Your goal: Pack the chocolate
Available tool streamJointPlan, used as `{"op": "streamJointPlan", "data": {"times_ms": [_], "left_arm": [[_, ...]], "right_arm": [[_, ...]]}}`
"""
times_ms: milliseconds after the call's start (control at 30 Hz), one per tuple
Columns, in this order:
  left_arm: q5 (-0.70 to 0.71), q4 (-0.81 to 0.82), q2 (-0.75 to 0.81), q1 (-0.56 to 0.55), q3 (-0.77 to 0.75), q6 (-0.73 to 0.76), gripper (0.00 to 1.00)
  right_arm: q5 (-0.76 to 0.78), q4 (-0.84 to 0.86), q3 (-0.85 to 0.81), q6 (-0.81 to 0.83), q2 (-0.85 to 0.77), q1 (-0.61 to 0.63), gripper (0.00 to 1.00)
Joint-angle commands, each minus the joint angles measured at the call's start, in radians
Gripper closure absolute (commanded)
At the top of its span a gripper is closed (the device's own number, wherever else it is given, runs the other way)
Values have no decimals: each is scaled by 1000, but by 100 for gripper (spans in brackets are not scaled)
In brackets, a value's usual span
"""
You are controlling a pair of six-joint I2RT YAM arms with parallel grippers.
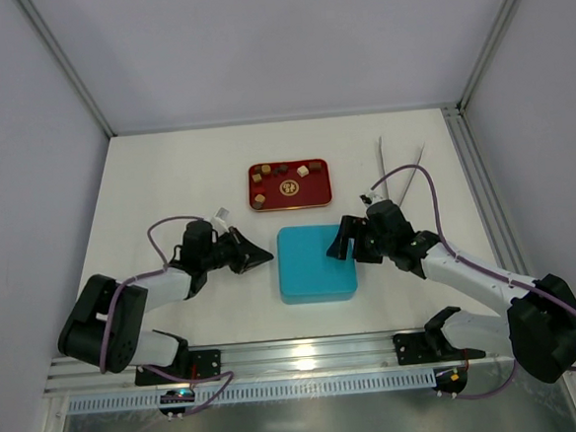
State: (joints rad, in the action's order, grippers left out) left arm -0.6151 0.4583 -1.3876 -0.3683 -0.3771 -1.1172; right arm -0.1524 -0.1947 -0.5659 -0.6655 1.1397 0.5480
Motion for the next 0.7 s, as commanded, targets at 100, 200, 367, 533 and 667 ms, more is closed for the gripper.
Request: {"op": "streamJointPlan", "data": {"times_ms": [100, 200, 367, 533, 667], "left_arm": [[-3, 37, -42, 12, 9, 16, 100], [-5, 48, -76, 12, 4, 19, 100], [-28, 92, -155, 9, 3, 10, 100], [-32, 118, -168, -6, 1, 7, 100], [-32, 117, -169, -18, 0, 5, 99]], "right_arm": [[-18, 60, -9, -17, -9, 4, 20], [-24, 72, 1, -20, -14, 4, 20], [-27, 87, 12, -26, -11, 4, 21], [-33, 97, 12, -32, -12, 4, 21], [-38, 101, 12, -39, -17, 4, 22]]}}
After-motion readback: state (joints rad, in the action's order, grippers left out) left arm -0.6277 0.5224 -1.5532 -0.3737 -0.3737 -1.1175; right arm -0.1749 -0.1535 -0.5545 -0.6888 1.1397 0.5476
